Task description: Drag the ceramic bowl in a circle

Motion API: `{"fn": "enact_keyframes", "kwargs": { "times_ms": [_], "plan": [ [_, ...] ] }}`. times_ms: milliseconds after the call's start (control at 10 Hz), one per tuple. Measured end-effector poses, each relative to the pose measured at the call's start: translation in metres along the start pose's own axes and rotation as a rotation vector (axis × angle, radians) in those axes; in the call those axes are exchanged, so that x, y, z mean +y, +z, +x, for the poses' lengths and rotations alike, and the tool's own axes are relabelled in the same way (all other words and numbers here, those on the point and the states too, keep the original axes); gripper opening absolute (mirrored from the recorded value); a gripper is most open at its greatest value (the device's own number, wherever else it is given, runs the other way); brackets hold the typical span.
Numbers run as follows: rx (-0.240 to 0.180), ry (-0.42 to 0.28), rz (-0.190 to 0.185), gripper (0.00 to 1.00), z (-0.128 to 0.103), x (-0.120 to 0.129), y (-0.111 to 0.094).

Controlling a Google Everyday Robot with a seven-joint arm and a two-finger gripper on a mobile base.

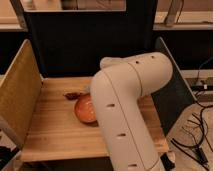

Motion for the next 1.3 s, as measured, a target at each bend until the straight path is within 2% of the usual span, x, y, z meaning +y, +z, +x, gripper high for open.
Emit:
{"fn": "enact_keyframes", "kwargs": {
  "times_ms": [200, 400, 700, 900, 1100, 1300],
  "plan": [
    [-0.008, 0.033, -0.011, 0.56, 0.004, -0.007, -0.004],
    [-0.01, 0.03, -0.019, 0.67, 0.002, -0.004, -0.005],
    [-0.022, 0.005, -0.039, 0.68, -0.003, 0.005, -0.009],
    [-0.055, 0.015, -0.065, 0.68, -0.006, 0.002, -0.02],
    [-0.109, 0.069, -0.089, 0.68, -0.005, -0.018, -0.037],
    [-0.154, 0.147, -0.098, 0.68, 0.006, -0.048, -0.052]
  ]
}}
